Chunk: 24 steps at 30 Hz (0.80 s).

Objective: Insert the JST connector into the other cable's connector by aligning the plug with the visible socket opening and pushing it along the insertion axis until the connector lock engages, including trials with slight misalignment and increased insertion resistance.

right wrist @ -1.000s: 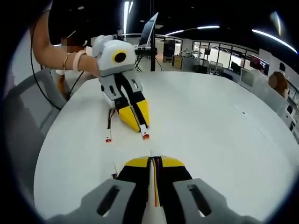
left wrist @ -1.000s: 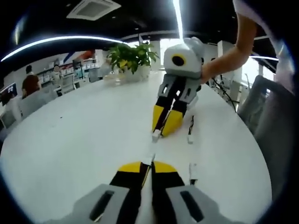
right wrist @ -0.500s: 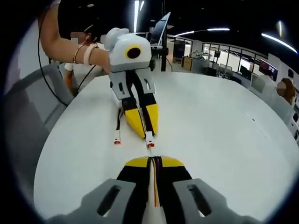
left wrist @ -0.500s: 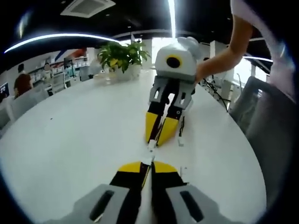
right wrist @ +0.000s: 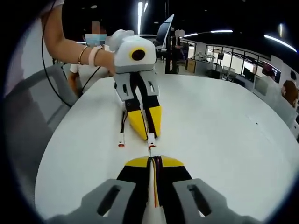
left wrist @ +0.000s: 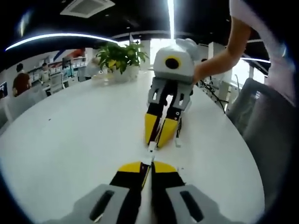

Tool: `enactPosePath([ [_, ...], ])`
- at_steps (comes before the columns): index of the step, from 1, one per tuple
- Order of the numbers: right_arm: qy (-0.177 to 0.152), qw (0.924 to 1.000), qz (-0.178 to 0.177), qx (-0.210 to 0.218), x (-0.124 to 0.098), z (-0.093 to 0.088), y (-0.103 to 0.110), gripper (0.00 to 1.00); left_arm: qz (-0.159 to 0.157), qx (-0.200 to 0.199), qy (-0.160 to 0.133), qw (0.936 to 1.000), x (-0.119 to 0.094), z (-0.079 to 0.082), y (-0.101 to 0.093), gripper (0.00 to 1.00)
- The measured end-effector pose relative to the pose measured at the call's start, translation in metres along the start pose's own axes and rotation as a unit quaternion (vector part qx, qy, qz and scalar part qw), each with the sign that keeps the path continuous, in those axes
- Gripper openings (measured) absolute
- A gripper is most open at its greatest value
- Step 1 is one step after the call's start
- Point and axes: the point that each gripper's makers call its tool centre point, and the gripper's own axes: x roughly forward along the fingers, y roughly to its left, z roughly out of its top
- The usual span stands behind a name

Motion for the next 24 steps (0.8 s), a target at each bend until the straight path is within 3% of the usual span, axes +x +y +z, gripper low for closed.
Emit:
enactPosePath([
  [7, -0.012, 0.9998, 0.009, 0.01, -0.0016, 0.0021, 0.0021, 0.04, -0.007, -0.006, 0.001, 1.0, 0.001, 0.0, -0.0033, 0.0],
  [16, -0.003, 0.9998, 0.013, 0.014, 0.0002, -0.0032, 0.0008, 0.04, -0.007, -0.008, -0.002, 0.9999, 0.0003, -0.0034, 0.0019, 0.0],
  [24, -0.003, 0.9994, 0.023, 0.024, 0.0019, -0.0012, 0.0041, 0.04, -0.015, -0.002, 0.007, 0.9999, 0.0013, -0.0019, -0.0058, 0.0],
])
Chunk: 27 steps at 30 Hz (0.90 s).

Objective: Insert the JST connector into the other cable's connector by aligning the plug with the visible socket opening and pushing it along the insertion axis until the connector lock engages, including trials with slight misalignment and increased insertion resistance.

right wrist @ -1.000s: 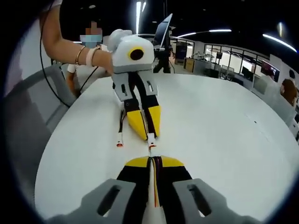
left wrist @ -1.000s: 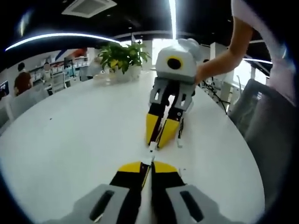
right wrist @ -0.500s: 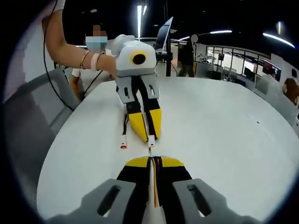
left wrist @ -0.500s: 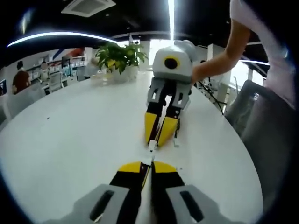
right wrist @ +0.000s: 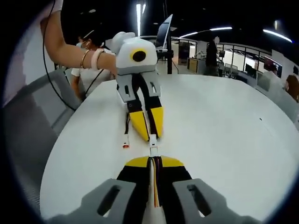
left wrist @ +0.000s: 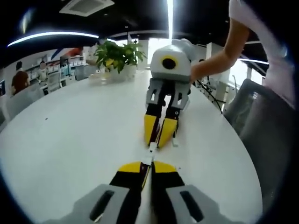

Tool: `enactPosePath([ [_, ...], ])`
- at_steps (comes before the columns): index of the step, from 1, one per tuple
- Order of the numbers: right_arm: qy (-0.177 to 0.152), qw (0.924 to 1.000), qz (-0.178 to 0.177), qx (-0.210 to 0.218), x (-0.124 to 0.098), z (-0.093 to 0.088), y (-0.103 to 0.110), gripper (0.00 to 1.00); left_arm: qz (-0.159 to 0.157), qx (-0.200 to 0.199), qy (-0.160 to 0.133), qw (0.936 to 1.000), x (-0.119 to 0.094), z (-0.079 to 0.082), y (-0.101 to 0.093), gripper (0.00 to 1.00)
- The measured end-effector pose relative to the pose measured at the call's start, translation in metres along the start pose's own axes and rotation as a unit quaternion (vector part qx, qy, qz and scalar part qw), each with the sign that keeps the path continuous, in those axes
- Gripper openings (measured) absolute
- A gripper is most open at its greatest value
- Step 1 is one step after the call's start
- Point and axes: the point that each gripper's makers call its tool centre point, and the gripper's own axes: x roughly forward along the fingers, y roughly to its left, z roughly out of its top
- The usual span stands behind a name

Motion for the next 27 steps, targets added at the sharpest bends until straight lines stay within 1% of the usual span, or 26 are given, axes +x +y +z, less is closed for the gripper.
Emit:
enactPosePath([
  [4, 0.006, 1.0, 0.002, -0.004, 0.003, -0.001, 0.0, 0.04, -0.002, 0.012, 0.005, 0.9999, 0.002, 0.002, -0.003, 0.0],
  [6, 0.001, 1.0, 0.003, 0.0, 0.002, 0.0, 0.0, 0.04, -0.002, 0.009, 0.001, 1.0, 0.001, 0.003, -0.003, 0.0],
  [8, -0.007, 1.0, 0.004, 0.003, 0.0, 0.002, -0.002, 0.04, -0.002, 0.001, -0.009, 1.0, -0.001, 0.006, -0.003, 0.0],
  [9, -0.012, 0.9999, 0.004, 0.009, -0.001, 0.004, -0.003, 0.04, -0.002, -0.009, -0.019, 0.9998, -0.002, 0.009, -0.003, 0.0],
  [12, -0.026, 0.9994, 0.01, 0.021, -0.004, 0.008, -0.001, 0.04, -0.008, -0.017, -0.035, 0.9992, -0.005, 0.013, -0.003, 0.0],
  [17, -0.037, 0.999, 0.01, 0.024, -0.008, 0.015, 0.002, 0.03, -0.012, -0.027, -0.052, 0.9982, -0.005, 0.02, -0.005, 0.0],
  [18, -0.031, 0.9995, 0.009, 0.009, -0.007, 0.013, 0.002, 0.03, -0.015, -0.026, -0.047, 0.9985, -0.004, 0.019, -0.006, 0.0],
  [20, -0.035, 0.9992, 0.012, 0.01, -0.006, 0.015, 0.004, 0.03, -0.026, -0.027, -0.043, 0.9984, 0.0, 0.017, -0.011, 0.0],
  [21, -0.035, 0.9993, 0.012, 0.01, -0.006, 0.016, 0.003, 0.03, -0.033, -0.022, -0.032, 0.9987, 0.004, 0.014, -0.016, 0.0],
  [22, -0.025, 0.9996, 0.013, -0.009, -0.005, 0.014, 0.004, 0.03, -0.028, -0.011, -0.033, 0.999, 0.005, 0.015, -0.014, 0.0],
  [23, -0.022, 0.9996, 0.011, -0.014, -0.004, 0.013, 0.003, 0.03, -0.027, -0.016, -0.029, 0.9991, 0.006, 0.013, -0.014, 0.0],
  [24, -0.024, 0.9996, 0.015, 0.001, -0.005, 0.011, 0.002, 0.02, -0.027, -0.015, -0.029, 0.9991, 0.005, 0.013, -0.014, 0.0],
  [27, -0.025, 0.9996, 0.014, 0.001, -0.005, 0.011, 0.002, 0.02, -0.025, -0.016, -0.03, 0.9991, 0.006, 0.013, -0.012, 0.0],
])
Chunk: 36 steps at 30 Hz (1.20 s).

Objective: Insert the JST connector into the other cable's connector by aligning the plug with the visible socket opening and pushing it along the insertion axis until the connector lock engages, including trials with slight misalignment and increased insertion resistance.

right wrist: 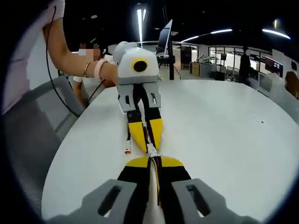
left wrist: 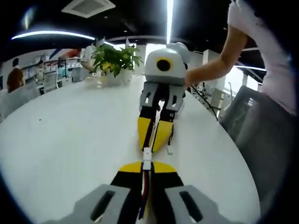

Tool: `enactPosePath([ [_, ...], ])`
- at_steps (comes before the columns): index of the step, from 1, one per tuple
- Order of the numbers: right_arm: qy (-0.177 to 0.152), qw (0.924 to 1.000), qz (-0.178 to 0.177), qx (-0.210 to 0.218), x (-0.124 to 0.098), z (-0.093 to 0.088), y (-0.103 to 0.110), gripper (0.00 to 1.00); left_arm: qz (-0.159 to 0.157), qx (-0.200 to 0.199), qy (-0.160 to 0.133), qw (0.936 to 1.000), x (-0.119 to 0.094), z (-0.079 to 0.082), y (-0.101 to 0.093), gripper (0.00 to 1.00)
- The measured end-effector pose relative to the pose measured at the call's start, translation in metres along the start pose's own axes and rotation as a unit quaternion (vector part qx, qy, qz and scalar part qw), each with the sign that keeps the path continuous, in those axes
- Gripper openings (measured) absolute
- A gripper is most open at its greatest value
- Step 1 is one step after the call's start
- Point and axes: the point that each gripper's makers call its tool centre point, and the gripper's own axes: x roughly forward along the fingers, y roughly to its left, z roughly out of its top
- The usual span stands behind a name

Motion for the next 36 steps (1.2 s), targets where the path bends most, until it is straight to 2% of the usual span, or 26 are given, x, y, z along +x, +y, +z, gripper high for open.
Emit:
enactPosePath([
  [10, -0.01, 0.9999, -0.011, -0.001, 0.004, 0.0, -0.009, 0.02, 0.015, 0.0, 0.002, 0.9999, 0.001, -0.001, 0.013, 0.0],
  [16, -0.033, 0.9991, -0.023, 0.016, 0.004, -0.001, -0.022, 0.03, 0.032, 0.0, -0.007, 0.9995, 0.002, 0.001, 0.024, 0.0],
  [22, -0.047, 0.9984, -0.03, 0.009, 0.006, -0.005, -0.029, 0.04, 0.042, 0.004, -0.011, 0.9991, 0.003, 0.0, 0.028, 0.0],
  [32, -0.063, 0.9965, -0.046, 0.028, 0.009, -0.011, -0.036, 0.04, 0.062, -0.013, -0.018, 0.9978, 0.007, -0.009, 0.039, 0.01],
  [36, -0.062, 0.9966, -0.051, 0.02, 0.009, -0.01, -0.036, 0.04, 0.069, -0.026, -0.023, 0.997, 0.006, -0.008, 0.042, 0.02],
])
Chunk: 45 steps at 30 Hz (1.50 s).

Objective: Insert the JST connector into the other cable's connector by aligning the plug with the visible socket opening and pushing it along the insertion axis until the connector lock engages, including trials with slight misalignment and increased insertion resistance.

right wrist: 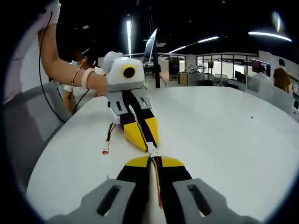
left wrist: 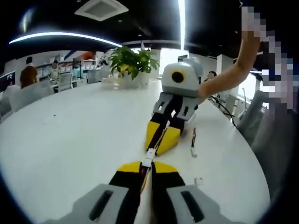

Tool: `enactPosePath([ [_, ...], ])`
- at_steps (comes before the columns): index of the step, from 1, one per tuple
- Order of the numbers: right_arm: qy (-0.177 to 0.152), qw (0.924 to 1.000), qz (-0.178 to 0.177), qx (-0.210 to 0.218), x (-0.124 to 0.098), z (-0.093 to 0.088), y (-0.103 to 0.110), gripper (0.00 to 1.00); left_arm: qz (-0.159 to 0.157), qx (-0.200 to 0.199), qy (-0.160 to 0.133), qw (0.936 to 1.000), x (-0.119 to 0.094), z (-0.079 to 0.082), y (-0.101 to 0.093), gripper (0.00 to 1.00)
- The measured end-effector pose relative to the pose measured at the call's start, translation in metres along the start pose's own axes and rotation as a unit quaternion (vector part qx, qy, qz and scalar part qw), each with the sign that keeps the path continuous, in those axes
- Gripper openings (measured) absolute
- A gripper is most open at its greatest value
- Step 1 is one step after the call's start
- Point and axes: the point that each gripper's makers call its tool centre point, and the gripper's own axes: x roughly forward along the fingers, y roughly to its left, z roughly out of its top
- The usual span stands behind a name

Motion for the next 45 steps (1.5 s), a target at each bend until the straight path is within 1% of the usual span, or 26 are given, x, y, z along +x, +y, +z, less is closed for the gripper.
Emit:
enactPosePath([
  [2, 0.0, 1.0, 0.001, 0.007, 0.0, -0.001, -0.001, 0.05, 0.002, -0.005, -0.003, 1.0, 0.0, 0.0, 0.001, 0.03],
  [4, -0.001, 1.0, 0.001, 0.009, 0.0, -0.002, -0.001, 0.05, 0.008, -0.02, -0.008, 0.9997, -0.001, 0.001, 0.003, 0.09],
  [6, -0.003, 0.9999, -0.001, 0.012, 0.001, -0.002, -0.001, 0.05, 0.012, -0.025, -0.014, 0.9995, -0.004, 0.002, 0.005, 0.12],
  [12, -0.008, 0.9998, -0.005, 0.017, -0.001, 0.001, 0.0, 0.08, 0.027, -0.038, -0.017, 0.9988, -0.01, 0.001, 0.009, 0.12],
  [16, -0.014, 0.9996, -0.012, 0.021, -0.006, 0.004, -0.002, 0.09, 0.04, -0.058, -0.026, 0.9971, -0.018, 0.0, 0.011, 0.13],
  [18, -0.019, 0.9995, -0.013, 0.021, -0.009, 0.01, 0.0, 0.08, 0.045, -0.067, -0.035, 0.9962, -0.023, 0.003, 0.009, 0.13],
  [20, -0.025, 0.9994, -0.015, 0.02, -0.014, 0.013, -0.001, 0.08, 0.049, -0.074, -0.049, 0.9949, -0.028, 0.006, 0.01, 0.13],
  [22, -0.028, 0.9993, -0.016, 0.018, -0.017, 0.015, -0.001, 0.08, 0.056, -0.078, -0.056, 0.9937, -0.034, 0.007, 0.011, 0.13],
  [24, -0.033, 0.9992, -0.016, 0.017, -0.022, 0.019, 0.003, 0.08, 0.057, -0.083, -0.062, 0.9929, -0.041, 0.007, 0.009, 0.13],
  [25, -0.034, 0.9992, -0.016, 0.013, -0.024, 0.026, 0.009, 0.08, 0.058, -0.084, -0.065, 0.9926, -0.045, 0.008, 0.007, 0.13],
  [28, -0.039, 0.9991, -0.014, 0.012, -0.029, 0.03, 0.015, 0.08, 0.054, -0.089, -0.075, 0.9917, -0.053, 0.011, -0.001, 0.14],
  [30, -0.043, 0.9989, -0.01, 0.015, -0.032, 0.026, 0.015, 0.09, 0.054, -0.09, -0.081, 0.9911, -0.058, 0.012, -0.004, 0.14],
  [33, -0.037, 0.9992, -0.008, 0.014, -0.037, 0.02, 0.018, 0.1, 0.053, -0.089, -0.084, 0.9911, -0.062, 0.012, -0.01, 0.15],
  [35, -0.043, 0.9986, -0.004, 0.029, -0.041, 0.019, 0.024, 0.11, 0.046, -0.081, -0.073, 0.993, -0.062, 0.007, -0.017, 0.15],
  [37, -0.044, 0.9984, -0.006, 0.035, -0.044, 0.016, 0.028, 0.11, 0.031, -0.085, -0.065, 0.9938, -0.062, 0.002, -0.028, 0.16],
  [39, -0.046, 0.9979, -0.006, 0.044, -0.048, 0.013, 0.032, 0.12, 0.023, -0.085, -0.059, 0.9944, -0.06, -0.002, -0.036, 0.17],
  [40, -0.046, 0.9979, -0.005, 0.044, -0.049, 0.012, 0.034, 0.12, 0.025, -0.085, -0.056, 0.9945, -0.06, -0.003, -0.037, 0.17],
  [41, -0.043, 0.9982, -0.004, 0.042, -0.05, 0.007, 0.033, 0.12, 0.033, -0.084, -0.049, 0.9948, -0.059, -0.007, -0.037, 0.17],
  [44, -0.037, 0.9984, 0.001, 0.042, -0.052, 0.003, 0.038, 0.12, 0.029, -0.087, -0.053, 0.9944, -0.06, -0.007, -0.042, 0.17],
  [45, -0.035, 0.9985, 0.004, 0.042, -0.053, -0.002, 0.036, 0.13, 0.029, -0.087, -0.055, 0.9943, -0.059, -0.006, -0.044, 0.17],
])
